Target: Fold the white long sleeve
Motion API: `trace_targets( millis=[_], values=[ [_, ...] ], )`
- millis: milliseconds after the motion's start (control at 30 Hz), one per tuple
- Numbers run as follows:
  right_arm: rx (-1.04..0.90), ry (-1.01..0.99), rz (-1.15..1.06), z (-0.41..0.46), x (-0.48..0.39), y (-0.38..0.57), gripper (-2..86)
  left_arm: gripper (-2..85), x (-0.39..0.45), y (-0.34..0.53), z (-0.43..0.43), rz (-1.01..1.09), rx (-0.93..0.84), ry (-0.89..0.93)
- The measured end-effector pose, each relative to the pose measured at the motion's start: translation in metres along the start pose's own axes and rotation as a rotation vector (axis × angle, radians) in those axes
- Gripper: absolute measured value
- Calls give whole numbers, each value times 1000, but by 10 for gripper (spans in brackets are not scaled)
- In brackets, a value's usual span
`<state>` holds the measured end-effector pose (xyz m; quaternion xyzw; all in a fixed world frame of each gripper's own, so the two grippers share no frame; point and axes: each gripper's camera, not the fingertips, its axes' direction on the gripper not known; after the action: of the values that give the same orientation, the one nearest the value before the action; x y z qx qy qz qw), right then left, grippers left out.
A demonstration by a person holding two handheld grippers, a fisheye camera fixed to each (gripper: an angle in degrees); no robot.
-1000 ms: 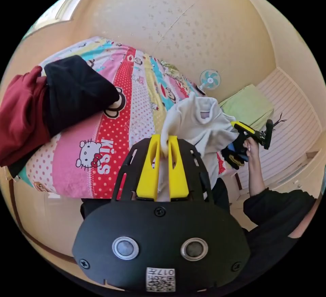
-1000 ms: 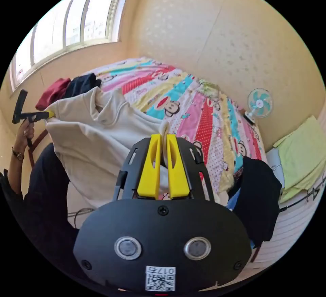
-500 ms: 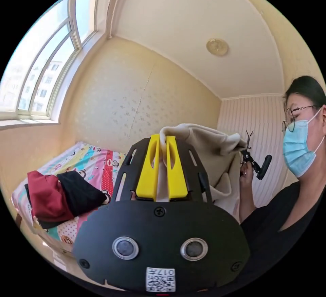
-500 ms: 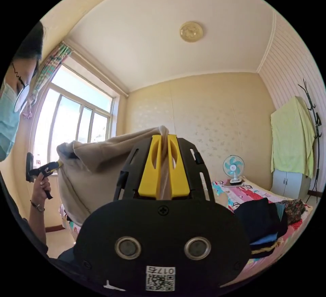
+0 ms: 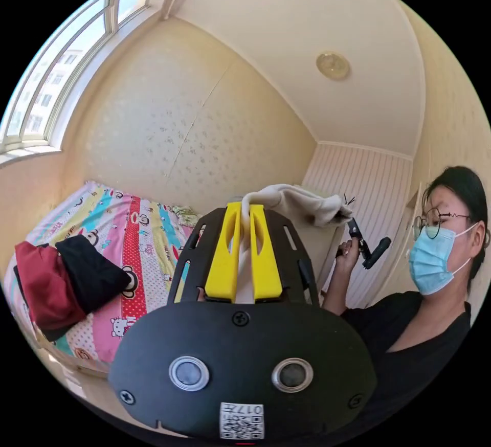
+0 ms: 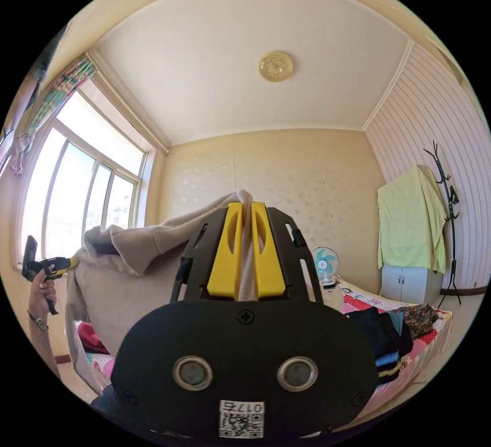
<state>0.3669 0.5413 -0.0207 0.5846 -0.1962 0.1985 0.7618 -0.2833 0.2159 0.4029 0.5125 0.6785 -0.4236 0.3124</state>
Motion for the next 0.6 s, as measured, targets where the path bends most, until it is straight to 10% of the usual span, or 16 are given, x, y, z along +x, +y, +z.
trace_targets(
  millis=[267,600],
  values=[
    [50,32,-30,24,-19,-8,32,27,33,27,-16,68,356,-267],
    [-803,14,-39,451,13,114,64,56,-229,-62,255,-61,-117,-478]
  ],
)
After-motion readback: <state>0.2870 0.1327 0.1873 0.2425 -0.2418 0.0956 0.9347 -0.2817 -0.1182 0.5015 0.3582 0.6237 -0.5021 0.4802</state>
